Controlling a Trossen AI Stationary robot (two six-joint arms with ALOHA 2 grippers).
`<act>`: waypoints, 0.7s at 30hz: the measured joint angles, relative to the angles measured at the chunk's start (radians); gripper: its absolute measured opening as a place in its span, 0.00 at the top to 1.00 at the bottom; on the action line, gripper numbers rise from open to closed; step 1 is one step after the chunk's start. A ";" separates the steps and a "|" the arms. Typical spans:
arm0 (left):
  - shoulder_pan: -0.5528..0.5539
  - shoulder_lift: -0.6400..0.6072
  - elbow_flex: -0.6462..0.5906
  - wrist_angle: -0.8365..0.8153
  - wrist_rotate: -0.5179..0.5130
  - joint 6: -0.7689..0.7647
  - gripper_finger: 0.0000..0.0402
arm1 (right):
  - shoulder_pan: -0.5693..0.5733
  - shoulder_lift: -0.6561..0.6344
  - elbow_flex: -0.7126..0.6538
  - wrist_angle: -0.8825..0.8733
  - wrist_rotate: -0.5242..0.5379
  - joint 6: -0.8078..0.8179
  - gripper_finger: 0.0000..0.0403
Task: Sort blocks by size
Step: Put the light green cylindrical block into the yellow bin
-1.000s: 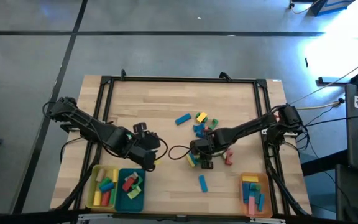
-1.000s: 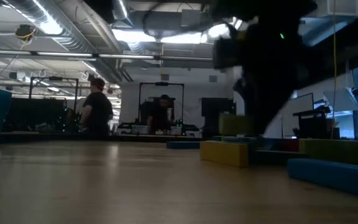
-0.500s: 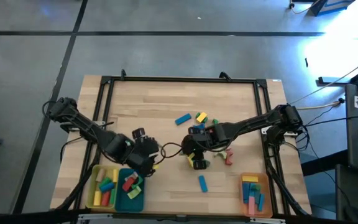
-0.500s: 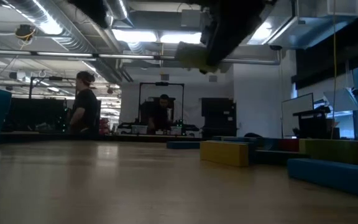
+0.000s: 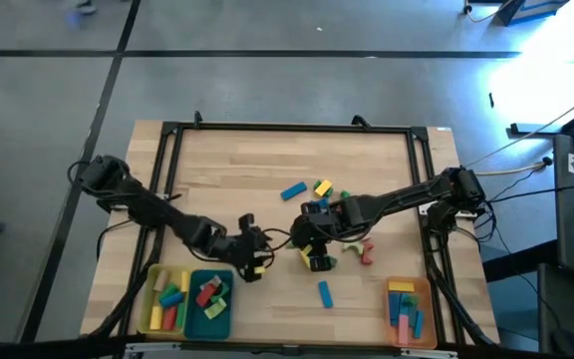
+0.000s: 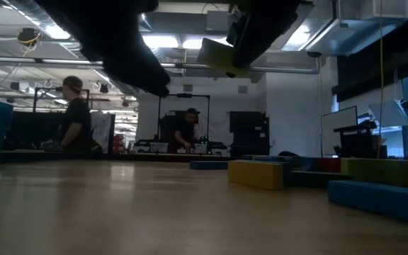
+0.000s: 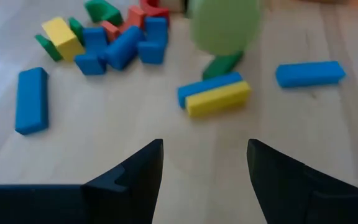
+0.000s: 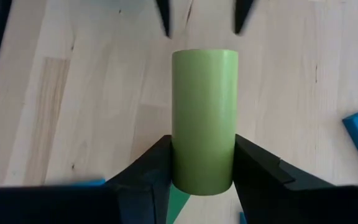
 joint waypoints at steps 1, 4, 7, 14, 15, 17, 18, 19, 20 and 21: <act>0.013 0.000 -0.009 0.016 0.001 0.008 0.48 | 0.000 0.000 0.000 0.000 0.000 0.000 0.65; 0.050 0.000 -0.011 0.041 0.001 0.038 0.48 | 0.000 0.000 0.000 0.005 0.000 0.002 0.65; 0.074 0.000 -0.011 0.105 0.031 0.051 0.48 | 0.000 0.000 0.000 0.007 0.000 0.002 0.65; 0.091 -0.001 -0.010 0.196 0.168 0.095 0.48 | 0.000 -0.001 0.000 0.011 0.066 0.027 0.65; 0.092 -0.001 -0.010 0.201 0.168 0.108 0.48 | 0.000 -0.001 0.000 0.015 0.066 0.027 0.65; 0.092 -0.001 -0.010 0.228 0.167 0.128 0.48 | 0.000 -0.001 0.000 0.030 0.069 0.027 0.65; 0.092 -0.001 -0.010 0.247 0.166 0.137 0.48 | 0.000 -0.001 0.000 0.039 0.068 0.027 0.65; 0.092 -0.001 -0.010 0.261 0.165 0.145 0.48 | 0.000 -0.002 0.000 0.045 0.063 0.026 0.65; 0.095 -0.001 -0.010 0.275 0.165 0.156 0.48 | 0.000 -0.002 0.000 0.049 0.055 0.026 0.65; 0.096 -0.001 -0.010 0.284 0.165 0.160 0.48 | 0.000 -0.002 0.000 0.051 0.046 0.026 0.65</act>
